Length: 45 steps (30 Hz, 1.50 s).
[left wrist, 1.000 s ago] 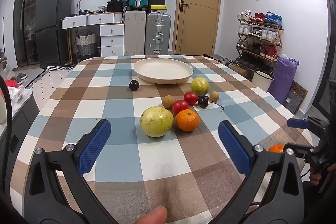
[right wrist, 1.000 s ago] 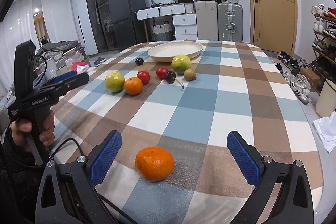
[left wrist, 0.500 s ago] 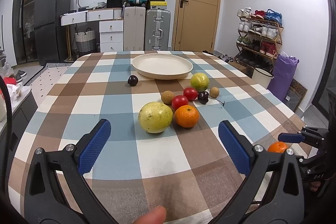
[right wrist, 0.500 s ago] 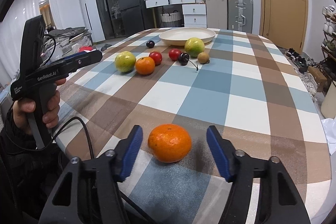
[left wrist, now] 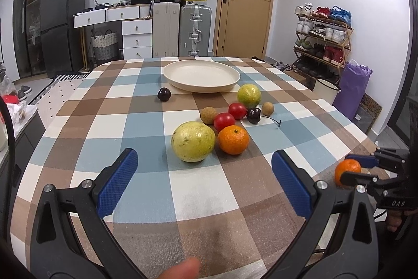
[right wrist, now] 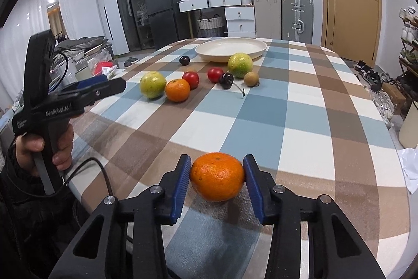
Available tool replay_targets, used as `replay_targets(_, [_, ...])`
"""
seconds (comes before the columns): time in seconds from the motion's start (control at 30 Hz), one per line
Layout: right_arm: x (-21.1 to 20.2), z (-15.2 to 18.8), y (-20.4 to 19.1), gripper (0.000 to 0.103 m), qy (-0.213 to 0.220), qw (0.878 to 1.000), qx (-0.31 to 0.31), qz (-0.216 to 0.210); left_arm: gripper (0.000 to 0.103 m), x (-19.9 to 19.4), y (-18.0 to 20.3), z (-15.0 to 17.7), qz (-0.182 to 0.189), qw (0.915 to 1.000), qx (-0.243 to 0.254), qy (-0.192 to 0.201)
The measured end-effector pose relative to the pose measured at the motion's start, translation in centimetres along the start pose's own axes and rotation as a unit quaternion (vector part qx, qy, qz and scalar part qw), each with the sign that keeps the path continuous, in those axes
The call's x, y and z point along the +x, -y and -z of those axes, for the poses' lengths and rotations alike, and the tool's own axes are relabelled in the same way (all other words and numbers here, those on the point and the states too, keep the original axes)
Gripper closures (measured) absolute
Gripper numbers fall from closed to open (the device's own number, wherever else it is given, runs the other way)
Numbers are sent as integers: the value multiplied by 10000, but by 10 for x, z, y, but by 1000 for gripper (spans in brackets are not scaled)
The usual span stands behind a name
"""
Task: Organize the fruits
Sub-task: 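Lift the tangerine with the right gripper while the left gripper grasps the yellow guava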
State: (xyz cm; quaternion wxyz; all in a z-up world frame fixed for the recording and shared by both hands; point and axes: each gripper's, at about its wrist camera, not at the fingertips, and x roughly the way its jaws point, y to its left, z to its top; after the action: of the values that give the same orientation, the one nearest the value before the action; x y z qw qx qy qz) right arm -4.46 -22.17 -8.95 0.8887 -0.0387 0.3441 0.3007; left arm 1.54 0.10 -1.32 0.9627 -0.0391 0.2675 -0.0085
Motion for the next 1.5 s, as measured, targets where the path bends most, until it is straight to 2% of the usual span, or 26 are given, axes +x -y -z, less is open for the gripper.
replay_targets(0.27, [4,-28,5,61,159,9999,48,38,1,4,-3,-4,25,10000,-56,-14])
replay_targets(0.5, [12,-60,12,61,209,9997,54,84,1,22,-20,-21,13,9992,-215,-335])
replay_targets(0.7, [29,-80,21,61,143,9998,90,137,2,51,-27,-27,-36,9972,-130,-739])
replay_targets(0.8, [38,-86,24,61,98,9998,84,138,15,67,-30,-30,-57,9952,-155,-966])
replay_targets(0.9, [46,-93,25,61,73,9999,45,125,22,84,-32,-29,50,9930,-186,-1169])
replay_targets(0.97, [50,-98,27,61,60,9999,21,110,33,92,-32,-29,214,9910,-194,-1304])
replay_targets(1.03, [55,-102,28,61,37,9999,12,108,53,101,-33,-29,405,9884,-215,-1447])
replay_targets(1.23, [67,-114,35,61,23,10000,17,71,53,105,-32,-31,553,9887,-287,-1367])
replay_targets(1.5, [75,-132,43,61,171,9998,50,34,53,100,-39,-54,447,9939,-405,-925])
